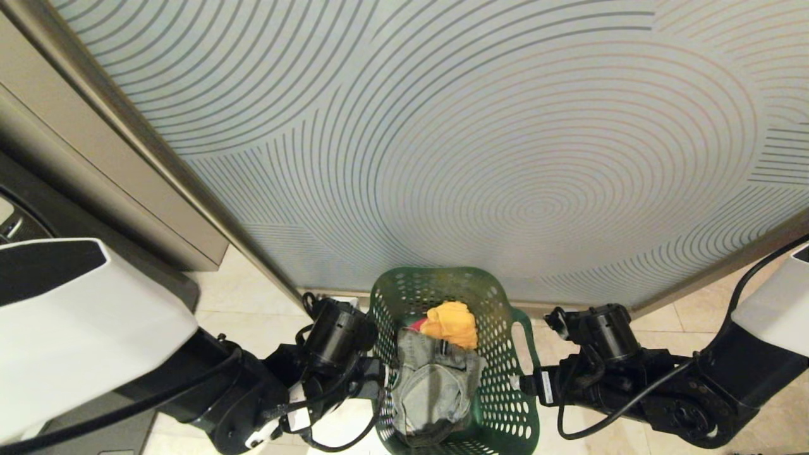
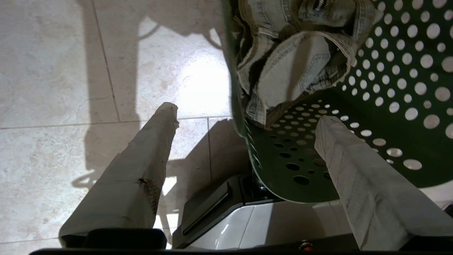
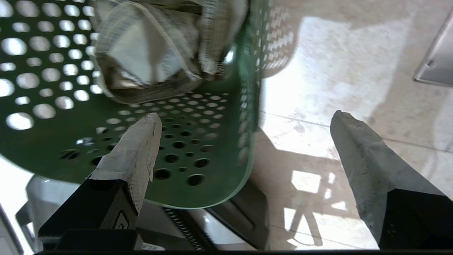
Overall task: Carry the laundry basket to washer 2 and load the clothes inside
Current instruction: Pick up the clothes basket and put it beside the washing machine
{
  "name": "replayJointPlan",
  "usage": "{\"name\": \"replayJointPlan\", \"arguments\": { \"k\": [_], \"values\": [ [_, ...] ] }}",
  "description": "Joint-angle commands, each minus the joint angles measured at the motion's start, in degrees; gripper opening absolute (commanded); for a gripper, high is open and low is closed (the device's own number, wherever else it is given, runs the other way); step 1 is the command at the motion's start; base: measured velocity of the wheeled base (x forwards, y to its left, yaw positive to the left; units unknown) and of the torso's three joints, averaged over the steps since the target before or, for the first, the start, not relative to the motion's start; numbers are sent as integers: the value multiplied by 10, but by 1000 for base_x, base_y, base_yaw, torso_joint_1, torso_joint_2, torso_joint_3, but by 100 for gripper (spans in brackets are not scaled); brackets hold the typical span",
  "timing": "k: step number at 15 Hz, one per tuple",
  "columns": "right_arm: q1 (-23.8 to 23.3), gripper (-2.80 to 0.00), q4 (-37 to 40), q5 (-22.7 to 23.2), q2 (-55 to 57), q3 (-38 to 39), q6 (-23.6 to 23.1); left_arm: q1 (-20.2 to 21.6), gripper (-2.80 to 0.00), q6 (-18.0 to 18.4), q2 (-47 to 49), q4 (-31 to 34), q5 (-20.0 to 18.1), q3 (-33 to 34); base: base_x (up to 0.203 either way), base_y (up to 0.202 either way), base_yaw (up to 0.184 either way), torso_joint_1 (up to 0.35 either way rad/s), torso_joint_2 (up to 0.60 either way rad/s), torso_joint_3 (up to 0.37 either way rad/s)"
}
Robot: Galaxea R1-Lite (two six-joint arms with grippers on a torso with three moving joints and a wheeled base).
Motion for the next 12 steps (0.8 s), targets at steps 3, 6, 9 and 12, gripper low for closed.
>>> {"name": "replayJointPlan", "arguments": {
  "k": [3,6,9,12],
  "values": [
    [-39,0,-3,0,11,-32,-16,-20,0,0,2,3,15,-5,0,0,0,0,0,0],
    [-73,0,-10,7,37,-45,-42,-20,0,0,-4,6,22,-4,0,0,0,0,0,0],
    [-76,0,-63,19,63,-60,-45,-20,0,1,-7,6,24,0,0,0,0,0,0,0],
    [-72,0,-65,20,68,-75,-45,-20,0,1,-12,6,24,2,0,0,0,0,0,0]
  ]
}}
